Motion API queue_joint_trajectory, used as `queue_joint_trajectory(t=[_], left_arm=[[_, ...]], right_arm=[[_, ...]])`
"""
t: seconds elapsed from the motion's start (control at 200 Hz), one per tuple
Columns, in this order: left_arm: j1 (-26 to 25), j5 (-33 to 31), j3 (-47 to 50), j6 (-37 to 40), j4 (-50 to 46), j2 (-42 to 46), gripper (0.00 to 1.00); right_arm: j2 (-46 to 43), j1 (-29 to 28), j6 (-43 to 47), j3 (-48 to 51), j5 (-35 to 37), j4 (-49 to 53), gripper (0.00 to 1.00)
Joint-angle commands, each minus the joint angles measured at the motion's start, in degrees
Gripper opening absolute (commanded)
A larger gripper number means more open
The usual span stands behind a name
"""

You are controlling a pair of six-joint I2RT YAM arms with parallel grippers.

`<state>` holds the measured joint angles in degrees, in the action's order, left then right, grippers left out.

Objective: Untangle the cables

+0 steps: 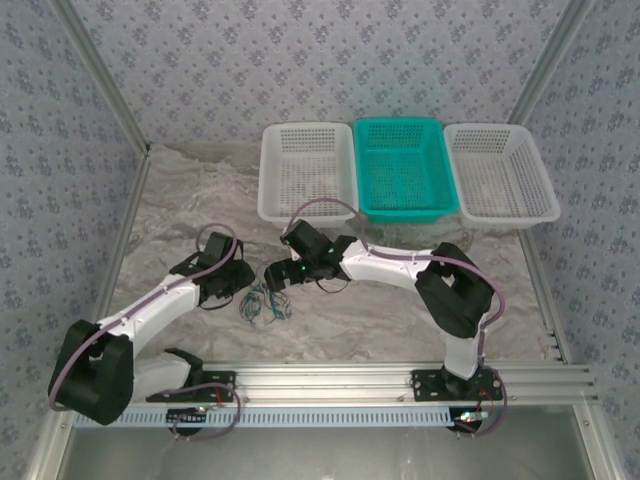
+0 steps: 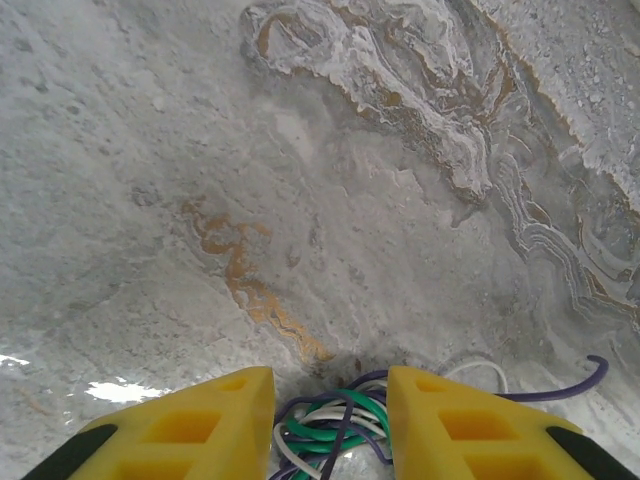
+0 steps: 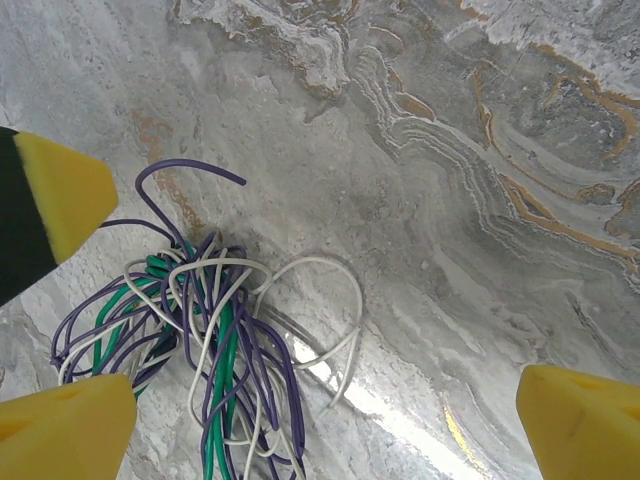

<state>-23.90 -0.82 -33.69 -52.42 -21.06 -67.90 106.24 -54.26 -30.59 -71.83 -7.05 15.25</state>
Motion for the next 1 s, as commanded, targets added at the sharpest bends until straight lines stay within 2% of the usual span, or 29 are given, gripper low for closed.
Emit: queue_joint_trajectory(t=[0.0, 0.295, 0.37, 0.435, 0.65, 0.925, 0.994], left_arm=[[0.3, 2.2, 0.8, -1.7, 3.0, -0.2, 0.35], [0.3, 3.1, 2.0, -2.1, 2.6, -1.9, 0.23], [0.3, 3.4, 1.8, -1.9, 2.3, -2.5, 0.13], [0.3, 3.5, 1.9, -1.8, 2.3, -2.5, 0.0], [0.1, 4.8, 3.4, -1.2, 4.1, 2.0, 0.0], [0.2, 4.3, 3.4, -1.1, 2.7, 10.0, 0.0], [0.3, 4.0, 2.9, -1.2, 2.4, 12.2, 0.0]], right_arm=[[-2.0, 0.0, -0.6, -0.4, 1.0, 1.7, 1.0], [-1.0, 0.1, -0.7, -1.3, 0.6, 1.9, 1.0], [-0.3, 0.1, -0.8, -1.6, 0.2, 1.7, 1.0], [0.5, 0.0, -0.7, -2.0, -0.7, 1.2, 1.0], [6.5, -2.1, 2.0, -6.2, -1.4, 1.5, 0.97], [12.5, -5.3, 5.2, -9.9, 2.1, 2.4, 0.7], [12.9, -5.5, 5.7, -9.3, 3.3, 2.6, 0.57]])
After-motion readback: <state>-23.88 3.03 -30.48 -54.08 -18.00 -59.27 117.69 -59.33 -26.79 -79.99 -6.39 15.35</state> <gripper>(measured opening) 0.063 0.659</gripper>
